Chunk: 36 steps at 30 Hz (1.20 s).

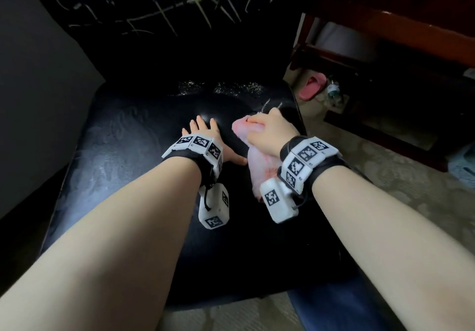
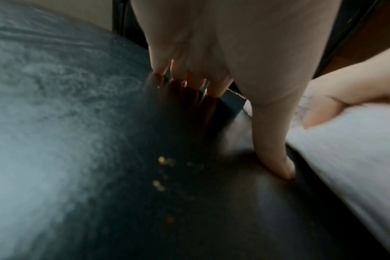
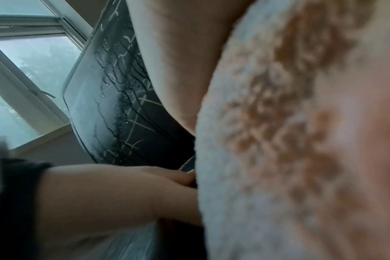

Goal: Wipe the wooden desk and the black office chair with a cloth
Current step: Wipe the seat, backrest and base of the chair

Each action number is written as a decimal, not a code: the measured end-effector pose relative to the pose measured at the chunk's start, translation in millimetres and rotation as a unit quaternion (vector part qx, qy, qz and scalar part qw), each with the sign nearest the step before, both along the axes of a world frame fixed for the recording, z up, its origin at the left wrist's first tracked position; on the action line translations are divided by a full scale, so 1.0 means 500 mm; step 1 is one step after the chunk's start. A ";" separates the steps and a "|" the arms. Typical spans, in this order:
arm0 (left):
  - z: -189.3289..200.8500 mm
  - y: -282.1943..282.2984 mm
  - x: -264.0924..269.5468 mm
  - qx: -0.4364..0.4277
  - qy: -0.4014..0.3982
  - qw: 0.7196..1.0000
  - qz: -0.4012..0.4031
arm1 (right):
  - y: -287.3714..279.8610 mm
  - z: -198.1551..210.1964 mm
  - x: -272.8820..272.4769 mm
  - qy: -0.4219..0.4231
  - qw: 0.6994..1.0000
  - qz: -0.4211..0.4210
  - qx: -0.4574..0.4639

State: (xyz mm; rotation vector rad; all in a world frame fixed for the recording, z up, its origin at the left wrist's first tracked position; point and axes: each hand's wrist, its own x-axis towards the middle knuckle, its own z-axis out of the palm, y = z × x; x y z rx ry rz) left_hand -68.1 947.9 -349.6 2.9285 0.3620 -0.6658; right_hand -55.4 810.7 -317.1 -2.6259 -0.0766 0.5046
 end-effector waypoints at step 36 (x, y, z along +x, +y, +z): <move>-0.018 0.018 0.011 0.003 -0.017 1.000 -0.023 | -0.016 -0.040 0.043 -0.041 0.996 0.058 -0.050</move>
